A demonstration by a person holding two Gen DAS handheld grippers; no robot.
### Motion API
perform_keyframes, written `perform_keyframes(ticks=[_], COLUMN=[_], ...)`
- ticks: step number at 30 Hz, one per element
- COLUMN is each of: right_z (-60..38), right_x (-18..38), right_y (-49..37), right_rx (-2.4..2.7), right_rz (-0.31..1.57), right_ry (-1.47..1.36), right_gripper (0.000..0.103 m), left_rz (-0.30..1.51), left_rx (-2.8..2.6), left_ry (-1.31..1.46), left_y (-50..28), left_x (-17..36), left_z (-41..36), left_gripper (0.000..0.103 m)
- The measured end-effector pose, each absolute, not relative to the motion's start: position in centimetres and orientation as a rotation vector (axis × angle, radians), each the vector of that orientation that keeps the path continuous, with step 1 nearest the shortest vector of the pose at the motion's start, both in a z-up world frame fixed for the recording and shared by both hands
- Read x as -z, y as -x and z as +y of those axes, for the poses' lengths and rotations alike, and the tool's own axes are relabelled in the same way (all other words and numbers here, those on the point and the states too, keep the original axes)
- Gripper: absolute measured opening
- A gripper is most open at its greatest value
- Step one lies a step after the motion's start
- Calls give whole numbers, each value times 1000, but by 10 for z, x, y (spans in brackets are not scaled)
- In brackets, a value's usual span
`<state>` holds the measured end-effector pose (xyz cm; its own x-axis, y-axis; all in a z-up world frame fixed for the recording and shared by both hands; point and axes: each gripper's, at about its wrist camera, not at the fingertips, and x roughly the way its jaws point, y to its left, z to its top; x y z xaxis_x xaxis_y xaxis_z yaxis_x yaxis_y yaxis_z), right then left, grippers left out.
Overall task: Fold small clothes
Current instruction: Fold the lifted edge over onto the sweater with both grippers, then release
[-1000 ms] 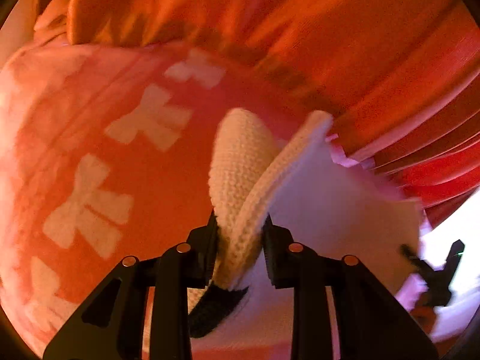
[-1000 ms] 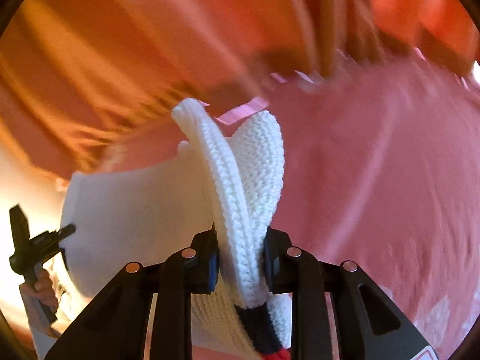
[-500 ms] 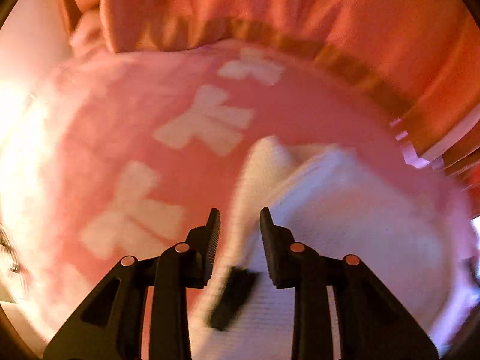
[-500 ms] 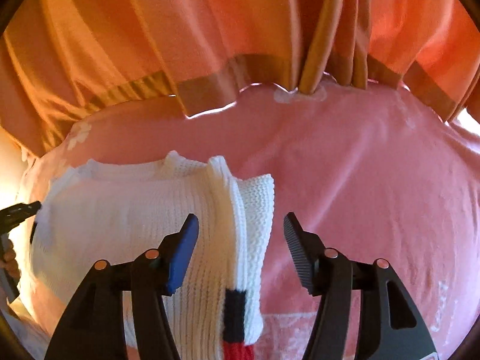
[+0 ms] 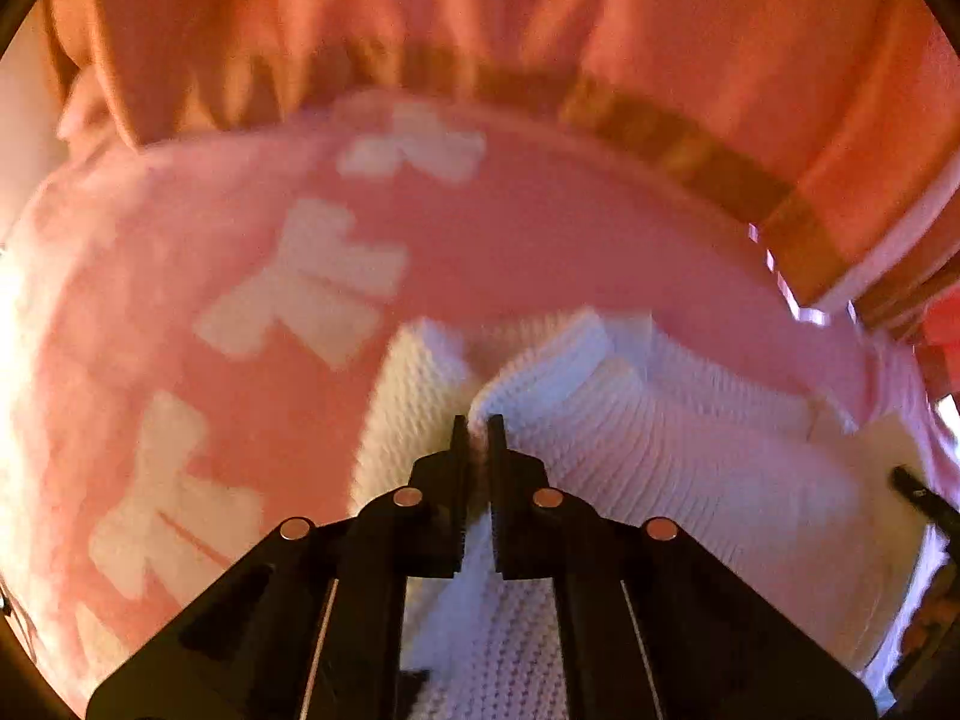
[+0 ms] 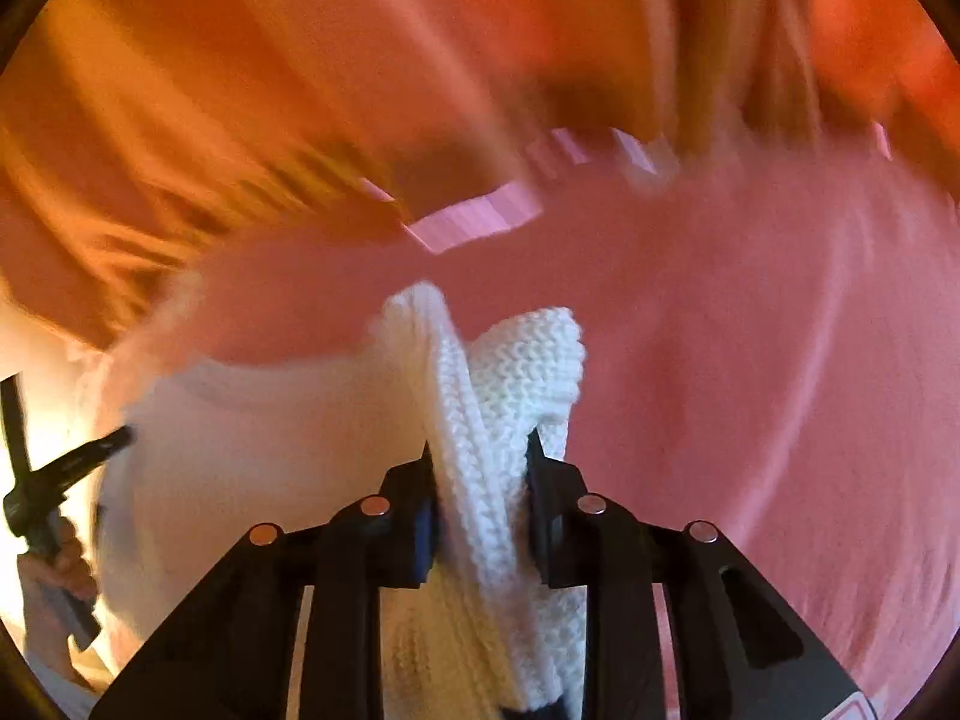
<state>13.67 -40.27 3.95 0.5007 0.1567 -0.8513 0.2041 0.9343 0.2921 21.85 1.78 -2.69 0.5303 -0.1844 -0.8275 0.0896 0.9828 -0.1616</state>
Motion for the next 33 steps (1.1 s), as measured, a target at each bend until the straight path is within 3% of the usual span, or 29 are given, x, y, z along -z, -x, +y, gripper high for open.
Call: perform_keyframes(ticks=[3, 7, 10, 13, 15, 16, 17, 21, 24, 28, 31, 33], right_z=[-386, -407, -414, -396, -374, -361, -353, -351, -352, -350, -368, -377], right_x=[-55, 14, -11, -65, -78, -75, -69, -2, -20, -31, -28, -37], right_y=[-146, -153, -143, -118, -105, -100, -97, -91, -79, -57, -49, -38], right_rx=[76, 233, 260, 221, 164, 134, 114, 112, 110, 144, 134, 119], right_rz=[1004, 1224, 1160, 1006, 988, 1011, 1044, 1294, 1253, 1238, 1258, 1239], right_ry=[-240, -237, -247, -218, -190, -154, -128, -119, -174, -82, -189, -235], right_gripper=[25, 36, 42, 45, 35, 19, 12, 7, 8, 22, 23, 43], left_rz=[941, 1009, 998, 923, 880, 877, 875, 913, 958, 968, 969, 975], left_rx=[109, 94, 145, 138, 131, 135, 134, 143, 166, 173, 170, 169], left_ry=[63, 89, 138, 112, 60, 29, 3, -94, -90, -103, -141, -150], left_y=[-222, -233, -225, -206, -190, -183, -176, -155, -148, -141, -135, -131], left_x=[20, 44, 21, -9, -23, -26, -27, -19, -11, -9, -7, -6], left_z=[23, 32, 32, 27, 18, 12, 7, -6, -7, -8, -9, -5], left_gripper=[5, 12, 14, 38, 39, 40, 42, 47, 47, 50, 54, 61])
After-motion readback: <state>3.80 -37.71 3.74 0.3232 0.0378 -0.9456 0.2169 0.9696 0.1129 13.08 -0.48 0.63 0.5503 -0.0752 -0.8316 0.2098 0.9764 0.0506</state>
